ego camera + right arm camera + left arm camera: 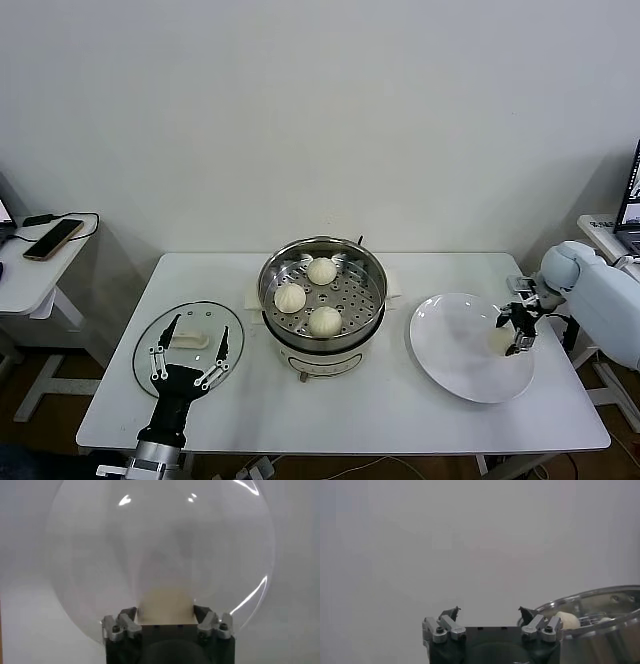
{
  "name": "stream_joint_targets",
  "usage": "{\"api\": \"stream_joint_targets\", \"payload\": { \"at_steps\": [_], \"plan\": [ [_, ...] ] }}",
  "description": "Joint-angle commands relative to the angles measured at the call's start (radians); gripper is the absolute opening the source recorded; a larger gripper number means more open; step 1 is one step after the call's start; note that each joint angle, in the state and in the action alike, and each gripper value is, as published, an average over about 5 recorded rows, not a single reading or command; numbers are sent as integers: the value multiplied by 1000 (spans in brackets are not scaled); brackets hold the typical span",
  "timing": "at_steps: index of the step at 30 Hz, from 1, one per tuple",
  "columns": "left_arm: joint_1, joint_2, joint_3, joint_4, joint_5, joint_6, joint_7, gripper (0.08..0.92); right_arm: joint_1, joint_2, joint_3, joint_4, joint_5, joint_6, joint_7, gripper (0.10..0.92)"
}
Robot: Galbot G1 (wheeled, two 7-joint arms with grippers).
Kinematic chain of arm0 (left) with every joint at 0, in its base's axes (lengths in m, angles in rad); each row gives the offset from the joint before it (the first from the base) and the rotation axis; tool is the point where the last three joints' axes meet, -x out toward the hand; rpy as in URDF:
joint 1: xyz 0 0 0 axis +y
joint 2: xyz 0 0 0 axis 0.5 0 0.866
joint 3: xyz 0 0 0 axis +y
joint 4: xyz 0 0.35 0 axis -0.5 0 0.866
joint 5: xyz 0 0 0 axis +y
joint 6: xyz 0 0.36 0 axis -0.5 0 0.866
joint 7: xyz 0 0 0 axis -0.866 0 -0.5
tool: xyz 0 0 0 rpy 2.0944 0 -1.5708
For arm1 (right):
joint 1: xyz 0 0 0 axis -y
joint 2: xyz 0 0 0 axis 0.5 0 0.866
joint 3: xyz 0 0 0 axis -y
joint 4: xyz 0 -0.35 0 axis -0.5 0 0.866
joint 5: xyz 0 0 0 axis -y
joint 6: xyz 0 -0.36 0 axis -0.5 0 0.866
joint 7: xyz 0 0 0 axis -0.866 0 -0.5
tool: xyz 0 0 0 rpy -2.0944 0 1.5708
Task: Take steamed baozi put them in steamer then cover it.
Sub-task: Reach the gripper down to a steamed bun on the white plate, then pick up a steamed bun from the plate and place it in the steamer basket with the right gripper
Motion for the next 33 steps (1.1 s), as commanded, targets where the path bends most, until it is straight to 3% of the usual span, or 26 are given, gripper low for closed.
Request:
{"api": "stream_joint_targets", "payload": {
  "at_steps": [1,9,18,26,33],
  "plan": [
    [-4,0,4,1,0,2,0,823,109,-42,-91,97,44,-20,-45,673],
    [-12,2,11,-4,0,7,1,823,489,3,-412,233,267,-90,-203,638],
    [-15,9,11,-4,0,7,-1,823,808,239,-698,339,635,-226,-176,630],
    [-15,9,16,-6,0,7,-3,823,805,448,-763,304,722,-279,-96,629],
    [-12,12,12,-4,-1,3,-6,823,740,540,-789,269,726,-299,-34,628]
  ]
}}
